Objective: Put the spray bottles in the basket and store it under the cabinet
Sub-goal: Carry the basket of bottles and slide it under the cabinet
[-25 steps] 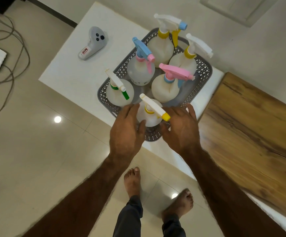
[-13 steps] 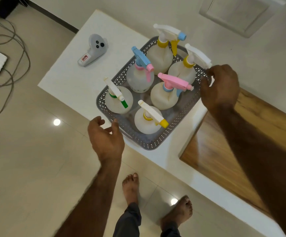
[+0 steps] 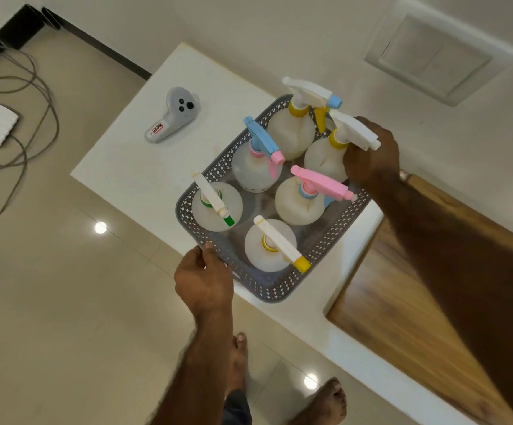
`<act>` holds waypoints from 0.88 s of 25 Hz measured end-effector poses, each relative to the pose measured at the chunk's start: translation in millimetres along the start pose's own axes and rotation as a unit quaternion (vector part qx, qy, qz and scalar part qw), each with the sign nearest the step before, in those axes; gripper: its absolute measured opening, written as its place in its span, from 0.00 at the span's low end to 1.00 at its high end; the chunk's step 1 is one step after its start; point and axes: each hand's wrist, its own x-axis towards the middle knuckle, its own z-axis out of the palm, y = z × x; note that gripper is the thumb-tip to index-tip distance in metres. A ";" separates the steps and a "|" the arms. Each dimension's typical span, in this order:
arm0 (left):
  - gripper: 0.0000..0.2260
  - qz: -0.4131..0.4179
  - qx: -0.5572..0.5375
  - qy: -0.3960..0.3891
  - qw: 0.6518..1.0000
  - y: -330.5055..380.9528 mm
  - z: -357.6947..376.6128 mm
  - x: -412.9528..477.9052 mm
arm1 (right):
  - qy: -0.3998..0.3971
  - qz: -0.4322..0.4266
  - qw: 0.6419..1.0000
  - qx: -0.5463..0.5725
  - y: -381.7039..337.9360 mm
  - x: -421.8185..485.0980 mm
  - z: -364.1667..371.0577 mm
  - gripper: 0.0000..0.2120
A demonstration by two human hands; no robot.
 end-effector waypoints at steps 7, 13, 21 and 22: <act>0.16 -0.069 -0.018 0.002 0.997 -1.2 7.4 -6.9 | -0.017 0.078 0.996 0.043 -1.0 11.2 3.5 0.22; 0.17 -0.020 0.030 -0.021 0.999 -0.3 1.2 -4.9 | -0.080 0.063 0.995 -0.021 13.9 6.1 -10.3 0.06; 0.15 0.041 0.080 -0.037 0.995 4.9 -3.3 6.7 | -0.021 0.090 0.995 -0.042 34.3 -10.6 -19.7 0.16; 0.15 0.049 0.085 -0.042 0.994 4.9 -3.9 6.4 | -0.019 0.105 0.993 -0.042 39.4 -14.7 -19.4 0.13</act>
